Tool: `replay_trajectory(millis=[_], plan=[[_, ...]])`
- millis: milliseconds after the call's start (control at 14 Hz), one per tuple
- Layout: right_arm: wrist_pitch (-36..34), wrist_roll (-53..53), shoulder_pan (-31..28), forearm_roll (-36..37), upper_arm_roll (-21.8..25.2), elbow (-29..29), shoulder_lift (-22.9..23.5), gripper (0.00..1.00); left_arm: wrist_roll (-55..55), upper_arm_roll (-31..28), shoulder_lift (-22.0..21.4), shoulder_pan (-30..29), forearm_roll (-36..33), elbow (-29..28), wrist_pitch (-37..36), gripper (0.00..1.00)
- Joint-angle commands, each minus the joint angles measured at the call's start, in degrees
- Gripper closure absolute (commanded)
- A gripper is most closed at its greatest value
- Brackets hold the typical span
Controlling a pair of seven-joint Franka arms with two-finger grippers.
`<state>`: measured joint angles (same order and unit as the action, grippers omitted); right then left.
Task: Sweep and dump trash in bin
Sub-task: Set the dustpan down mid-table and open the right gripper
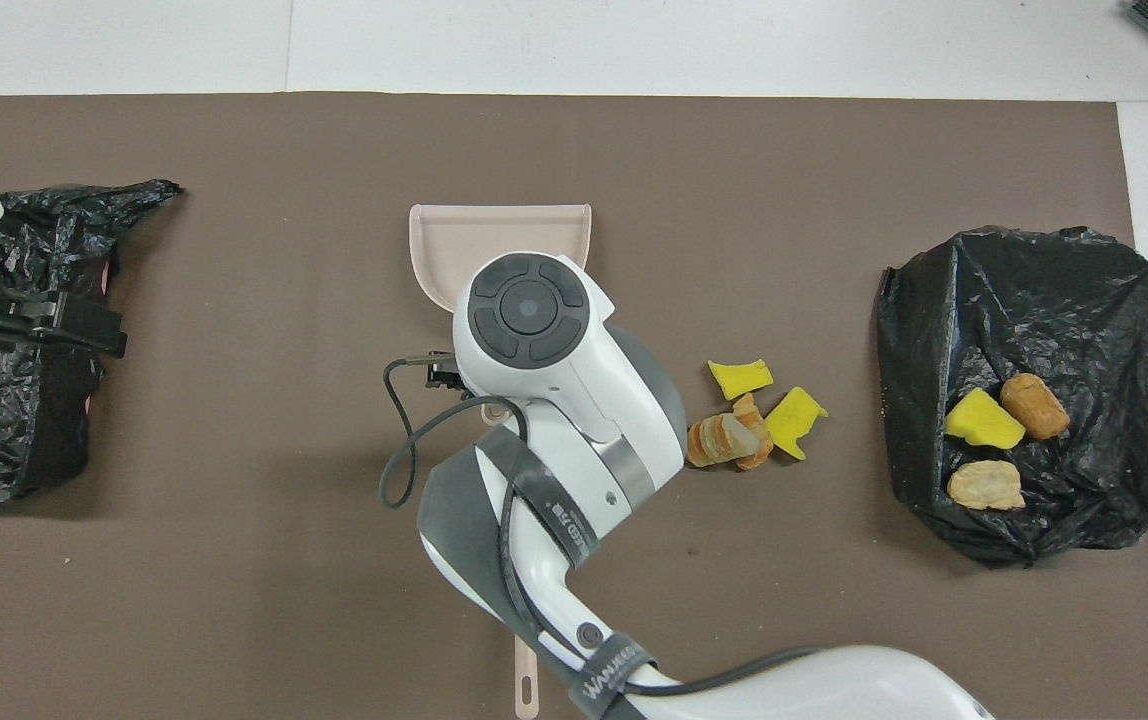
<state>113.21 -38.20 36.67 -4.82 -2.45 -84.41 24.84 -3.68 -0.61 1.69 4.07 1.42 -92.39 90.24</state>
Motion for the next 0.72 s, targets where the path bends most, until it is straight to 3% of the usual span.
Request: replay_trajectory(millis=[0, 143, 358, 644], plan=[[-2.97, 1.2, 0.16, -1.68, -2.37, -12.07, -11.63, 0.0, 0.52, -0.01, 0.51, 2.33, -0.28, -0.34, 0.38, 0.0], [-5.37, 1.81, 0.16, -1.69, -5.71, -18.39, -16.12, 0.0, 0.52, -0.01, 1.56, 3.66, -0.28, -0.34, 1.25, 0.0], [-2.74, 1.55, 0.33, -6.49, -8.36, -30.6, -23.5, 0.0, 1.04, -0.01, 4.98, 7.86, -0.19, 0.1, 3.54, 0.0], [5.6, 0.06, 3.06, -10.56, -8.28, -41.86, -24.4, 0.0, 5.52, -0.01, 8.49, 11.39, -0.1, 0.18, 8.55, 0.0]])
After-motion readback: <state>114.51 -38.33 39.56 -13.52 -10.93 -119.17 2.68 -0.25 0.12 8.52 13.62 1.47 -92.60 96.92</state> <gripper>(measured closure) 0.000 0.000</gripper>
